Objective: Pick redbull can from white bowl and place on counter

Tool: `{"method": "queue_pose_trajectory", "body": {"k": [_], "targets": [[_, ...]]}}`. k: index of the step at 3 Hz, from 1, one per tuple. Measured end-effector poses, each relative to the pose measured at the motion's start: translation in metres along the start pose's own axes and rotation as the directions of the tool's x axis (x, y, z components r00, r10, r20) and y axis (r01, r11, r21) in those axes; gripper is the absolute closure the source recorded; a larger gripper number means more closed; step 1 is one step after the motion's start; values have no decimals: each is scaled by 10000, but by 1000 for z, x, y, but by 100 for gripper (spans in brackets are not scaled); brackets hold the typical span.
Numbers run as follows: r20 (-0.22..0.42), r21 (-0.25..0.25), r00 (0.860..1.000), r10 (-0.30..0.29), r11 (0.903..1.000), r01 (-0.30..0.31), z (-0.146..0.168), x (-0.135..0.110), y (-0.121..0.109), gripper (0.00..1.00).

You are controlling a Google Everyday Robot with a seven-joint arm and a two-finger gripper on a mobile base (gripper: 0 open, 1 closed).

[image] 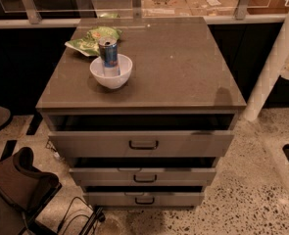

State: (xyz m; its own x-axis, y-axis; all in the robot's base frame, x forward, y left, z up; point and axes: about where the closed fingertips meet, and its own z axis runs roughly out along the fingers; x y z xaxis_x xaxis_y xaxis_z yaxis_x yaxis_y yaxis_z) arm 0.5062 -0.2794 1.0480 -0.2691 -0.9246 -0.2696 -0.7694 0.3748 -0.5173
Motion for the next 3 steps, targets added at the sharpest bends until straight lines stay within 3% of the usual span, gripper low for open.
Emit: {"method": "queue_pose_trajectory", "body": {"k": [1, 2, 3], "targets": [[28, -1, 10000, -7, 10000, 7, 0, -1, 0, 0], [1008, -149, 9948, 118, 9998, -104, 18, -16, -6, 0], [2905, -593, 9539, 758, 9964, -611, 59, -43, -12, 0]]}}
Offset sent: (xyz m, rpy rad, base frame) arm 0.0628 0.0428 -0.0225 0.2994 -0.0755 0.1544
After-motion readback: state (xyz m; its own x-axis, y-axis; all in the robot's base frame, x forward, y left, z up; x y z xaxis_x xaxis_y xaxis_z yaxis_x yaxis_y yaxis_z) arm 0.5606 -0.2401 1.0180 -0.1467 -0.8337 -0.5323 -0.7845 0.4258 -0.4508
